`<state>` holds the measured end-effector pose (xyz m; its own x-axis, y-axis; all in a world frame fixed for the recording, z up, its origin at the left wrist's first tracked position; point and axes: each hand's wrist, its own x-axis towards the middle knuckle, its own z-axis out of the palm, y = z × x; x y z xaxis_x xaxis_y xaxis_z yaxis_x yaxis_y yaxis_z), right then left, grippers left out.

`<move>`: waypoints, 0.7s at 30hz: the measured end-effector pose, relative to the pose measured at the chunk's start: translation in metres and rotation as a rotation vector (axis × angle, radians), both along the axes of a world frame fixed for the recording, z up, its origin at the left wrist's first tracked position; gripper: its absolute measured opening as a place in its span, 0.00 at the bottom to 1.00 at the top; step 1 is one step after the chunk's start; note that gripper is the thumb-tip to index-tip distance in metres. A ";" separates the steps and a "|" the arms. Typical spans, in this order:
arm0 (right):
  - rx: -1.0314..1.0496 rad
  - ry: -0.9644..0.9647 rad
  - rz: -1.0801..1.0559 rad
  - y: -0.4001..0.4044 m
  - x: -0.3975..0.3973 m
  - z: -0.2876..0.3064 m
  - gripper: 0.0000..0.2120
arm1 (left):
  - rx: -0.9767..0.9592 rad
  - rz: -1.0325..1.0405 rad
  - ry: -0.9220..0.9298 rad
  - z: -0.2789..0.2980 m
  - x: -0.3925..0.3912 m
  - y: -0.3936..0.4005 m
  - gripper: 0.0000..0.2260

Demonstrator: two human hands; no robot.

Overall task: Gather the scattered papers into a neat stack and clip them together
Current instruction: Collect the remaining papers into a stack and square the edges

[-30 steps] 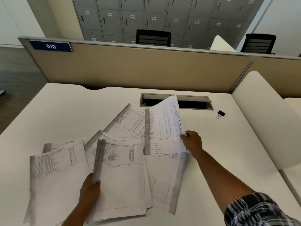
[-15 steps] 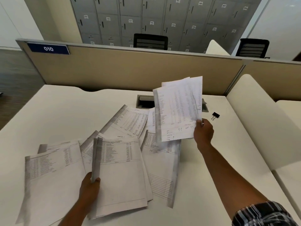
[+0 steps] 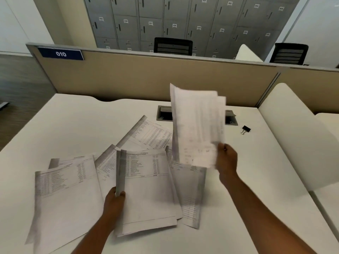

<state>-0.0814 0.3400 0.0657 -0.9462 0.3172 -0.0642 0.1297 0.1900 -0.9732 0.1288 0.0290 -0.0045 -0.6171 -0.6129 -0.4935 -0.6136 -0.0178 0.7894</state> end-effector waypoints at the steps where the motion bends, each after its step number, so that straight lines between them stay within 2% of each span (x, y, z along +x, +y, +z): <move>1: 0.020 -0.036 0.040 -0.004 0.010 -0.013 0.13 | 0.015 0.003 0.013 -0.001 -0.001 0.001 0.14; 4: 0.130 -0.165 0.163 -0.017 0.047 -0.049 0.14 | 0.087 0.012 0.046 0.003 -0.003 0.009 0.13; 9: 0.265 -0.331 0.323 -0.035 0.104 -0.085 0.12 | 0.149 0.022 0.046 0.006 -0.009 0.017 0.17; 14: 0.353 -0.374 0.466 -0.043 0.129 -0.081 0.14 | 0.236 -0.043 0.123 0.010 -0.008 0.021 0.17; 17: 0.424 -0.356 0.519 -0.046 0.128 -0.073 0.09 | 0.194 -0.065 0.144 0.007 -0.005 0.017 0.15; 18: 0.409 -0.339 0.497 -0.047 0.126 -0.068 0.08 | 0.183 -0.072 0.148 0.005 -0.004 0.015 0.15; 21: 0.236 -0.310 0.456 -0.051 0.112 -0.054 0.19 | 0.190 -0.099 0.188 0.006 -0.001 0.013 0.14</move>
